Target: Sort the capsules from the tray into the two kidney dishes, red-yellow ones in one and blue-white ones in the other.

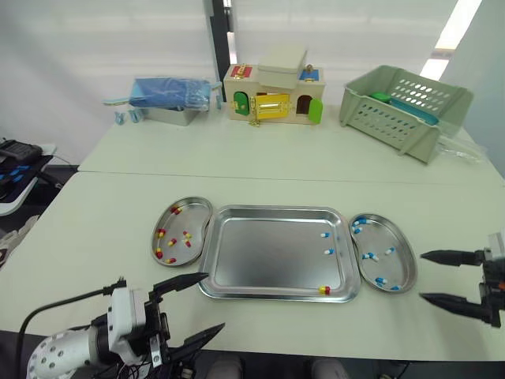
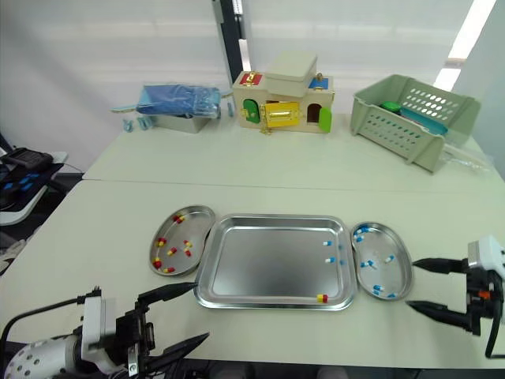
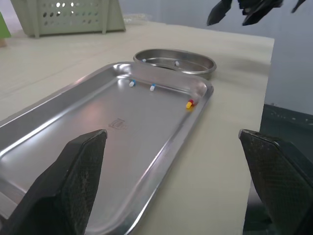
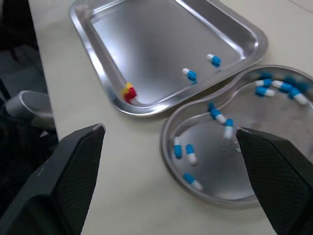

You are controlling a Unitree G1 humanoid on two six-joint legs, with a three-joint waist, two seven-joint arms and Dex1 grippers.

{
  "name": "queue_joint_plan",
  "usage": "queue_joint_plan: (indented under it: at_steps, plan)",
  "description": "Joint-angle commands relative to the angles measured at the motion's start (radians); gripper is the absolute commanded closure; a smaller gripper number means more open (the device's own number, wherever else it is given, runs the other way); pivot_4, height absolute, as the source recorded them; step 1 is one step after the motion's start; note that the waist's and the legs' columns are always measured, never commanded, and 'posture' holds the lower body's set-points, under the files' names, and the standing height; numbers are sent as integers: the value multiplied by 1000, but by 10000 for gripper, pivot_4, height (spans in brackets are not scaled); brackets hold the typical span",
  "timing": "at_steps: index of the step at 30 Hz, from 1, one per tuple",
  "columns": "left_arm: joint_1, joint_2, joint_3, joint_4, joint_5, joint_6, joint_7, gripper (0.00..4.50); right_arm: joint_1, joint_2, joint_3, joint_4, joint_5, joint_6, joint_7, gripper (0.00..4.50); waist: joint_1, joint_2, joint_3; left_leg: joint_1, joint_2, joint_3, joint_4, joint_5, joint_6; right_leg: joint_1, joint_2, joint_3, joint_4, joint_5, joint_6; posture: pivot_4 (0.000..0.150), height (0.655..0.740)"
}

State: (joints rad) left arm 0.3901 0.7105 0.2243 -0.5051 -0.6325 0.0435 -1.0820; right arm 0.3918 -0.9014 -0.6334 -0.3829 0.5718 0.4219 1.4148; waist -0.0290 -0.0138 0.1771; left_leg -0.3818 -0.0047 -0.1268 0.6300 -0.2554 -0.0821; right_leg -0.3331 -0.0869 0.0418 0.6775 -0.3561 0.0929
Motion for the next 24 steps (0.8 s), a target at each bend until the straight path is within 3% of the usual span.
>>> queue_joint_plan:
  at_steps: [1,4,8,16,24]
  plan:
    - [-109,80,-18,-34,-41,138,17,340,88,92,-29,-104,9,-101,-17,0,-3,0,0,0,0,0,0,0,0,0,0,0,0,0,0,1500,7400]
    - [-255,173,-79,6,-24,230,-39,340,164,216,15,-186,8,-176,-73,0,-7,0,0,1,1,0,0,0,0,0,2,0,1,0,0,1500,7400]
    - [-501,205,-237,91,46,287,-128,340,244,345,135,-225,-68,-299,-135,0,-5,0,-1,1,1,0,0,0,0,0,2,0,1,0,0,1500,7400]
    - [-829,116,-469,240,177,334,-231,340,291,405,264,-201,-163,-402,-253,0,-7,0,0,1,1,0,0,0,0,-1,2,1,1,0,0,1500,7400]
    - [-975,3,-606,416,315,293,-289,340,309,440,360,-153,-222,-499,-341,0,-5,0,0,0,1,0,0,0,0,-1,2,1,1,0,0,1500,7400]
